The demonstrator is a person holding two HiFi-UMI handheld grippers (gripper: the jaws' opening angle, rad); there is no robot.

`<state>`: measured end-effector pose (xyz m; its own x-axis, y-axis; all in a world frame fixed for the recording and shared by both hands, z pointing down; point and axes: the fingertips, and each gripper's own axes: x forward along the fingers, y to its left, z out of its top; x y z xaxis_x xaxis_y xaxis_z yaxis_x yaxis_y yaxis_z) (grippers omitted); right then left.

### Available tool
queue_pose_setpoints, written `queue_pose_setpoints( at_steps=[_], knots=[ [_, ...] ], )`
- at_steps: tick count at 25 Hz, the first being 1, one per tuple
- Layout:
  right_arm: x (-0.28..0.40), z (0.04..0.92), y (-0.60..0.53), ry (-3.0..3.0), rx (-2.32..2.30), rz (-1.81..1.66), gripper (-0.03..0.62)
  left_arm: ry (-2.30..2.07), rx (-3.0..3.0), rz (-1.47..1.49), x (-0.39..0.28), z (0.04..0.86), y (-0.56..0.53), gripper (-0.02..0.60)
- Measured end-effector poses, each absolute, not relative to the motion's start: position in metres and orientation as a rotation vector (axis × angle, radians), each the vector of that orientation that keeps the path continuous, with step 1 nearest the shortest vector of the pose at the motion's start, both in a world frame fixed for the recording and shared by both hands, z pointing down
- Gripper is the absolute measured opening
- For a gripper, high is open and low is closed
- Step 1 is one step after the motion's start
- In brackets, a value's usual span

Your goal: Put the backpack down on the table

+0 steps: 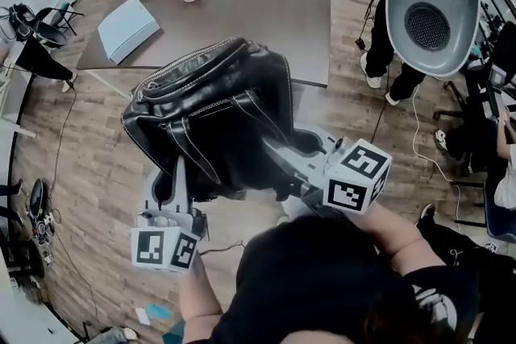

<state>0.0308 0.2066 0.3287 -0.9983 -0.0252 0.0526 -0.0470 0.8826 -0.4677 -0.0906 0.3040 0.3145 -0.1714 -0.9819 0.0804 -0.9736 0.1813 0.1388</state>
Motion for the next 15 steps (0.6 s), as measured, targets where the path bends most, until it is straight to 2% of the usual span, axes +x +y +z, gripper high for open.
queue_pose_setpoints(
  at_steps=[8, 15],
  knots=[
    [0.028, 0.32, 0.193, -3.032, 0.042, 0.706, 0.106, -2.313, 1.924, -0.093, -0.092, 0.306, 0.293, 0.058],
    [0.006, 0.291, 0.091, -3.079, 0.013, 0.709, 0.106, -2.344, 1.932, -0.068, -0.112, 0.273, 0.192, 0.058]
  ],
)
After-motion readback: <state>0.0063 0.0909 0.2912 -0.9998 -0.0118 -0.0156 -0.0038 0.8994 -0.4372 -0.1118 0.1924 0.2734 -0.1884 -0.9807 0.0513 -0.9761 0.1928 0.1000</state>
